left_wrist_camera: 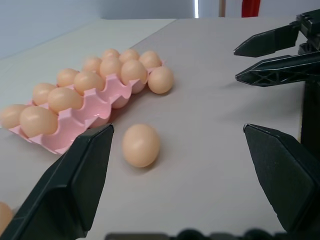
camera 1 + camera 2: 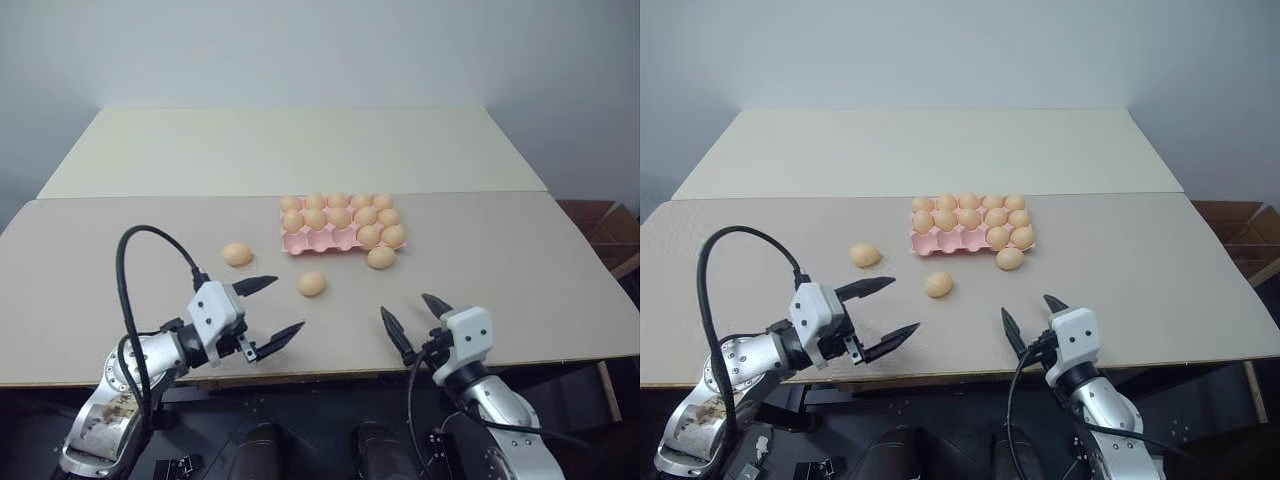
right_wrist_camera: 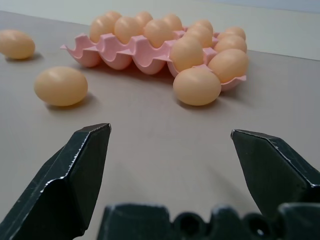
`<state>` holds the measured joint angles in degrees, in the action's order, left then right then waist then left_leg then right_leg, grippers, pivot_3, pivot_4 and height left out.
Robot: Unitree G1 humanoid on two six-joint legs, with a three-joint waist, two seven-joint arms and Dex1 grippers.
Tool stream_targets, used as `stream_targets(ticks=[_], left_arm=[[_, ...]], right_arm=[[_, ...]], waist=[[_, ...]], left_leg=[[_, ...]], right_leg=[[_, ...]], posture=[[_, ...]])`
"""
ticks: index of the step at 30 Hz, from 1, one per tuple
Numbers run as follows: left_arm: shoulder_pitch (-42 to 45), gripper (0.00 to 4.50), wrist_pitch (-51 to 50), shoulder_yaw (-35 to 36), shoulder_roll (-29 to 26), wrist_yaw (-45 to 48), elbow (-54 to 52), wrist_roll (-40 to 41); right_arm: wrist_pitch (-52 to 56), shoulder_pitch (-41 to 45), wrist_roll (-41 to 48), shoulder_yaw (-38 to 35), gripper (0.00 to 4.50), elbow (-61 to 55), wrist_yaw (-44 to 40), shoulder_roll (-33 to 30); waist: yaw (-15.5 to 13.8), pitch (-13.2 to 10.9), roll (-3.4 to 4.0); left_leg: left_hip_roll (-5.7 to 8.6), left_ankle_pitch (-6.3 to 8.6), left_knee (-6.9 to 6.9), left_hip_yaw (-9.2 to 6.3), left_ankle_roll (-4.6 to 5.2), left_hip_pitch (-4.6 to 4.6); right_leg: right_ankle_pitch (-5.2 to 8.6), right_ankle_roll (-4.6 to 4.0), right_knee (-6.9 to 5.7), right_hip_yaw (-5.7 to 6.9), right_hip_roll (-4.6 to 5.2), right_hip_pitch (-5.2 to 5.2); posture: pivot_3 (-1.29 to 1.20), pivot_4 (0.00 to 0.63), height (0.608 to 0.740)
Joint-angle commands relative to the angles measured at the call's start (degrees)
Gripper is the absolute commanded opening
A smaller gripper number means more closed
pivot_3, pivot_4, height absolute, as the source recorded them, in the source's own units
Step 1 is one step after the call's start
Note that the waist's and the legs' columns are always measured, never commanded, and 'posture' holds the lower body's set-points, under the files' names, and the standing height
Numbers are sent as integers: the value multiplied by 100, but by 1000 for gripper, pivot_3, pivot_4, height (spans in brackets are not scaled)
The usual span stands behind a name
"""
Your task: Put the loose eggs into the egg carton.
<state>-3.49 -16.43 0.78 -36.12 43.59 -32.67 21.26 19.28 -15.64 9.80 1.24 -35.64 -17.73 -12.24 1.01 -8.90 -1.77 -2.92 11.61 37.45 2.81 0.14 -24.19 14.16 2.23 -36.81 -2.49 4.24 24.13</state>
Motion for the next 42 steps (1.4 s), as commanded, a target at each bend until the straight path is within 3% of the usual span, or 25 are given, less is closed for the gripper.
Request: stream_targets(ticks=[1,8,14,27,36,39,42], left_arm=[[174,4500,-103,-65,-95,34,-89,-40],[524,4500,-516,-288,-182,67,-139,-75],[590,4500,-569,-332,-211,77,-147,-86],[487,4500,-619,-271,-250,28,-302,-33],[406,4500,-586,-222,-273,16,-310,-66],[371,4500,-571,-215,-279,14,-309,-77],[335,4500,-551,-204,-272,7,-288,-83]], right_arm=[[528,299,52,0,4481,-420,213,-33],[2215,1544,-362,254,4481,-361,1186,276],[2933,2597,-637,405,4481,522,1725,761],[2196,3772,-1086,137,4481,2529,2442,1330],[1916,3841,-1137,75,4481,2797,2457,1346],[1914,3803,-1133,80,3872,2756,2432,1344],[1886,3774,-1120,73,2889,2725,2412,1353]], waist=[[-6,0,0],[1,0,-1],[-9,0,-2],[16,0,-1],[40,0,-1],[66,0,-1],[84,0,-1]], left_leg=[[0,0,0,0,0,0],[2,0,0,-1,0,-5],[5,0,-1,-3,0,-11],[5,0,-3,-5,1,-11],[5,0,-5,-5,1,-11],[5,0,-5,-5,1,-10],[5,0,-5,-6,1,-10]], right_leg=[[0,0,0,0,1,0],[-20,5,-1,0,-2,3],[-19,8,0,0,-2,4],[-20,9,-5,0,-4,6],[-21,10,-6,0,-4,6],[-21,9,-7,0,-4,7],[-21,9,-7,0,-4,6]], posture=[[0,150,740],[0,150,740],[0,150,740],[0,150,740],[0,150,740],[0,150,740],[0,150,740]])
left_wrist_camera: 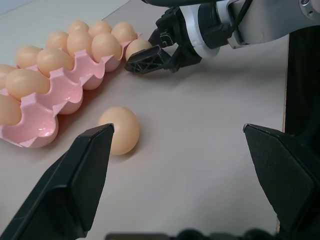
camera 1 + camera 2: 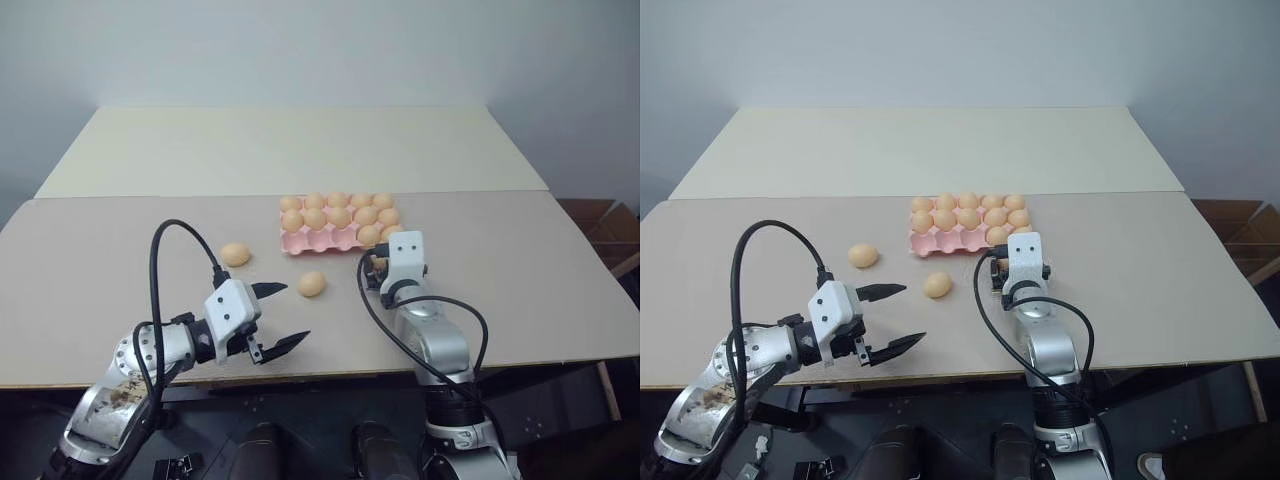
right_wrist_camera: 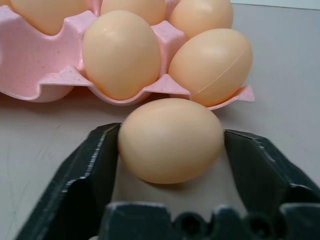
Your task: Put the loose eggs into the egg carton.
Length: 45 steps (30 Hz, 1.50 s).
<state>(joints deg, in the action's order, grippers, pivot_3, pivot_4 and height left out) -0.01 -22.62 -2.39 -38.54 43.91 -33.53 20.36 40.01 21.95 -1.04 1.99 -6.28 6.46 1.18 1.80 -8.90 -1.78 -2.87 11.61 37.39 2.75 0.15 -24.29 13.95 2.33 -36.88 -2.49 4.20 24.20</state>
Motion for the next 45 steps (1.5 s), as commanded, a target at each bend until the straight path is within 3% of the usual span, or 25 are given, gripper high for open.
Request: stream_targets(ticks=[1,5,10,14,27,36,41,45], left_arm=[[-26,4500,74,119,-28,-28,-190,3],[-123,4500,101,197,-61,-26,-187,-15],[-381,4500,47,491,-86,-147,-287,17],[-500,4500,-24,634,-20,-309,-328,36],[-621,4500,-173,912,-106,-371,-326,104],[-827,4500,-90,917,-76,-414,-394,80],[-842,4500,-24,912,-68,-393,-334,29],[-857,4500,14,903,-58,-384,-320,12]], right_arm=[[-208,4,-28,-2,2706,-217,-24,10],[-169,-56,-41,34,2705,-356,-99,-54],[524,-409,81,243,2705,-1834,-596,-456],[947,-153,259,517,2705,-2483,-909,-506],[-169,1385,-22,863,2705,74,-925,-156],[-372,1613,2,772,2705,614,-1007,-125],[-501,1612,-103,795,4387,806,-956,-135],[-507,1550,-111,773,4482,674,-968,-164]], waist=[[14,0,0],[44,0,0],[44,0,0],[75,0,0],[60,-1,-1],[71,-1,-1],[70,-1,-1],[70,-1,-1]], left_leg=[[0,0,0,0,0,0],[0,0,-1,-1,0,0],[1,0,-6,-1,0,-3],[-2,0,-6,-1,0,3],[1,-2,-8,-2,1,-1],[-1,-2,-13,-3,1,3],[-1,-2,-13,-3,1,2],[-1,-2,-13,-3,1,3]], right_leg=[[0,0,0,0,0,0],[0,0,0,0,0,1],[0,0,0,0,3,6],[0,0,-3,0,1,3],[0,-7,-8,2,1,8],[-1,-8,-12,2,0,9],[-1,-8,-12,2,0,9],[-1,-8,-12,3,0,9]], posture=[[0,150,740],[0,150,740],[0,150,740],[0,150,740],[0,150,740],[0,150,740],[0,150,740],[0,150,740]])
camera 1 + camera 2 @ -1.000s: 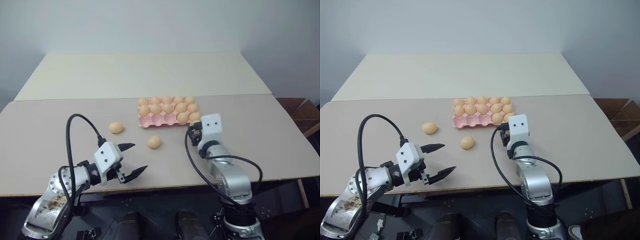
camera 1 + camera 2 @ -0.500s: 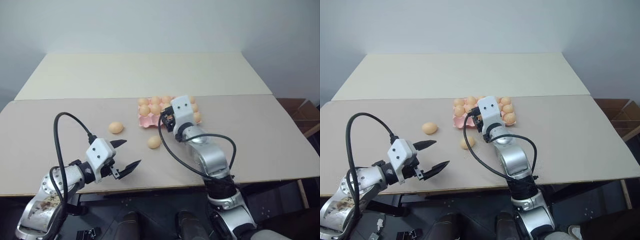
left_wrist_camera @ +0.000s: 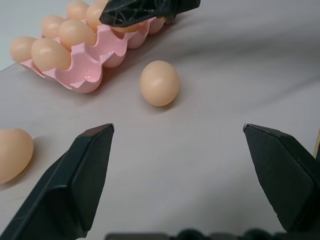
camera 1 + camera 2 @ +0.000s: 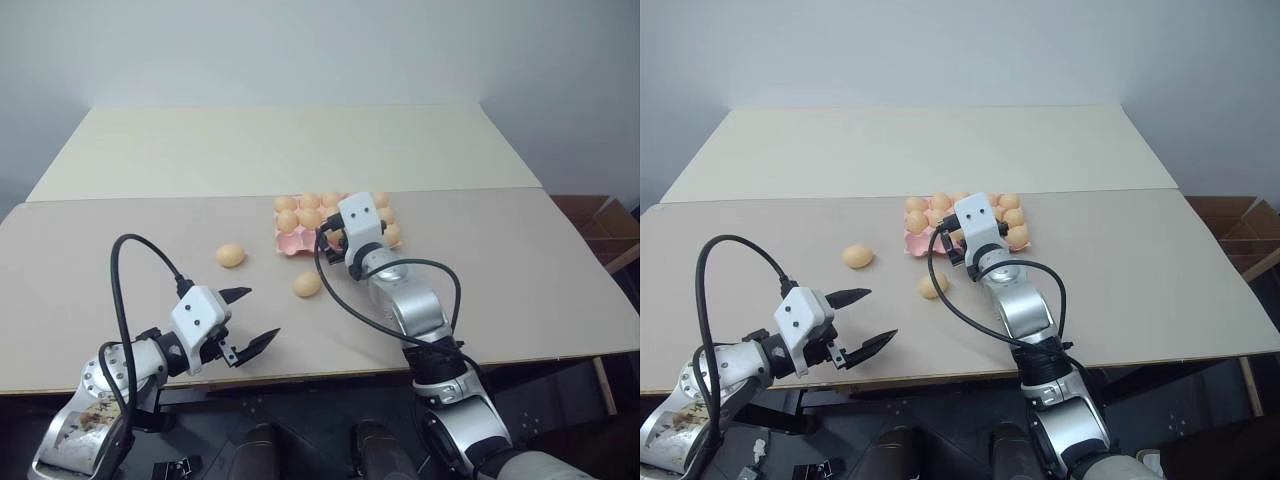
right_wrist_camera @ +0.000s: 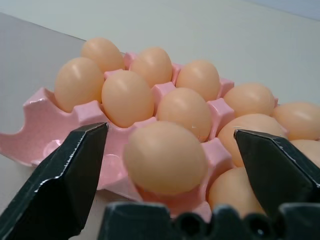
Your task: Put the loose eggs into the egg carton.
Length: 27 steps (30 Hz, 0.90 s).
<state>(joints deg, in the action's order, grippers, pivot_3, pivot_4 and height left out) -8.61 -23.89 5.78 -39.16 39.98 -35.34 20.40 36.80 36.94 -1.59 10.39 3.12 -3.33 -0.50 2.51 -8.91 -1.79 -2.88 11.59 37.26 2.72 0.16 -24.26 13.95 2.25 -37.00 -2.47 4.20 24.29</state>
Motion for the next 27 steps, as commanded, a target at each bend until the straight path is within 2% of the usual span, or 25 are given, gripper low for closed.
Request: stream_targets(ticks=[1,5,8,14,20,27], left_arm=[[-6,4500,147,87,5,10,-144,6],[-33,4500,154,102,49,-36,-175,9],[-37,4500,191,105,192,-195,-209,-38],[0,4500,44,60,406,-428,-238,-40],[105,4500,-267,115,439,-391,-268,300],[360,4500,-359,-345,561,-1032,-129,-475]], right_arm=[[-184,26,-51,-74,4482,-346,8,2],[-239,-171,232,-195,4482,-1123,-211,10],[-249,-641,477,-257,4482,-2058,-531,-172],[-332,-2017,1018,-439,4482,-3628,-1604,-1203],[-183,-2928,2362,-1231,4482,-4344,-2801,-2091],[-43,-3773,2958,-1477,4482,-4743,-3664,-3287]], waist=[[-1,0,0],[-3,0,0],[-16,0,0],[-72,0,-2],[-33,-2,-6],[-91,-3,-9]], left_leg=[[0,0,0,0,0,0],[0,0,0,-1,0,-2],[0,0,-2,-1,0,-3],[4,0,-1,-1,0,1],[-1,0,-1,0,0,10],[2,0,0,-1,0,10]], right_leg=[[0,0,0,0,0,0],[0,0,0,0,0,2],[1,1,2,1,1,0],[1,2,7,3,7,-8],[3,2,9,0,0,-13],[4,3,15,-1,1,-17]], posture=[[0,150,740],[0,150,740],[0,150,740],[0,150,740],[0,150,740],[0,150,740]])
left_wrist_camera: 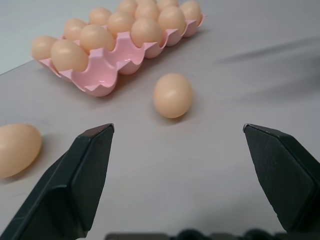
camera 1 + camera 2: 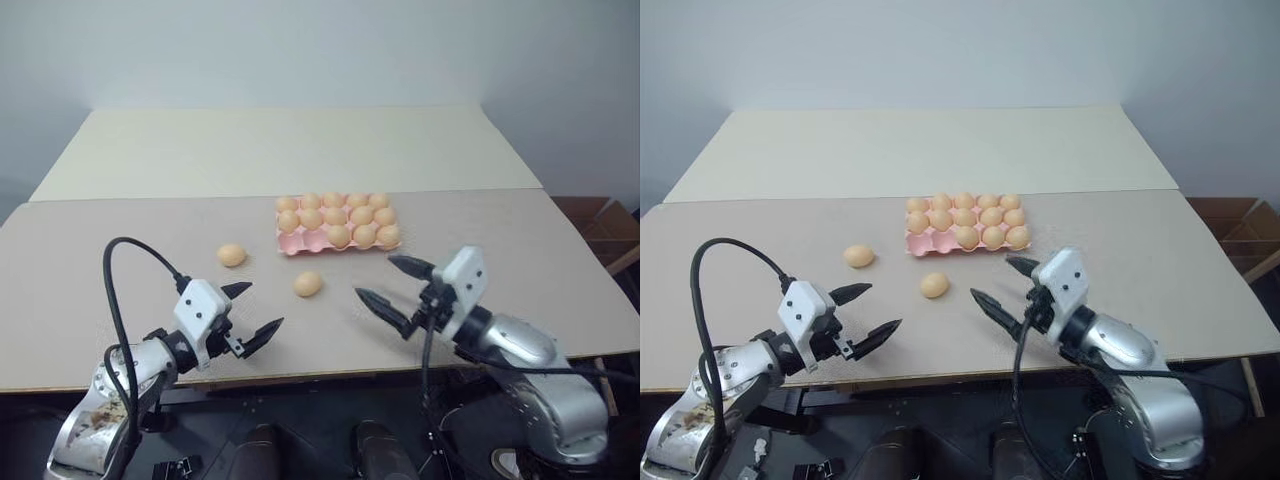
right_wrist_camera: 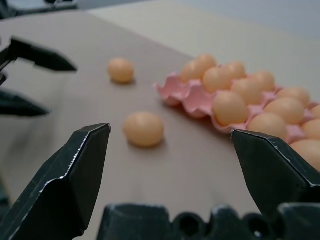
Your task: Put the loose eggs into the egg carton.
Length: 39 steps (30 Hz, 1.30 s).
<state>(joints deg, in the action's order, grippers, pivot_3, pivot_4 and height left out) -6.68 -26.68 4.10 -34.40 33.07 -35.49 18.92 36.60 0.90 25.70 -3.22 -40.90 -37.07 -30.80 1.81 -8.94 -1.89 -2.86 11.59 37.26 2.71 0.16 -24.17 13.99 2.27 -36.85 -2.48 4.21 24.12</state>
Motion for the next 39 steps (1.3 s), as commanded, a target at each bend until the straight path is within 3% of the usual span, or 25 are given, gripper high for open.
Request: stream_targets(ticks=[1,7,15,29,32,39], left_arm=[[249,4500,-169,-263,118,-442,-84,-411],[707,4500,-670,-771,258,-822,20,-851],[1475,4500,-1497,-1114,818,-876,328,-633],[2636,4500,-1682,-1818,1556,-923,1782,-937],[2700,3902,-1570,-1914,1593,-903,1878,-1038],[2611,1802,-1483,-1879,1551,-936,1842,-1142]], right_arm=[[-16,-259,274,-111,4482,-392,-327,-354],[-130,-451,220,-20,4482,-551,-335,-656],[-280,-342,-14,183,4482,-553,-232,-697],[-364,-240,-124,313,4482,-576,-143,-705],[-357,-217,-136,330,4500,-575,-120,-690],[-375,-201,-178,368,4500,-555,-65,-663]], waist=[[-44,0,-2],[-104,0,-5],[-116,0,-8],[-117,0,-10],[-113,0,-10],[-117,0,-10]], left_leg=[[2,0,0,1,0,1],[2,0,4,0,0,0],[4,0,9,-4,0,-3],[9,0,16,-14,0,-5],[9,0,16,-14,0,-6],[9,0,18,-17,0,-6]], right_leg=[[0,0,0,-1,1,-1],[0,1,0,-1,-2,-1],[0,4,1,1,-2,-3],[-1,7,-1,1,-3,-7],[-1,7,-2,1,-4,-7],[-2,7,-3,1,-4,-8]], posture=[[0,150,740],[0,150,740],[0,150,740],[0,150,740],[0,150,740],[0,150,740]])
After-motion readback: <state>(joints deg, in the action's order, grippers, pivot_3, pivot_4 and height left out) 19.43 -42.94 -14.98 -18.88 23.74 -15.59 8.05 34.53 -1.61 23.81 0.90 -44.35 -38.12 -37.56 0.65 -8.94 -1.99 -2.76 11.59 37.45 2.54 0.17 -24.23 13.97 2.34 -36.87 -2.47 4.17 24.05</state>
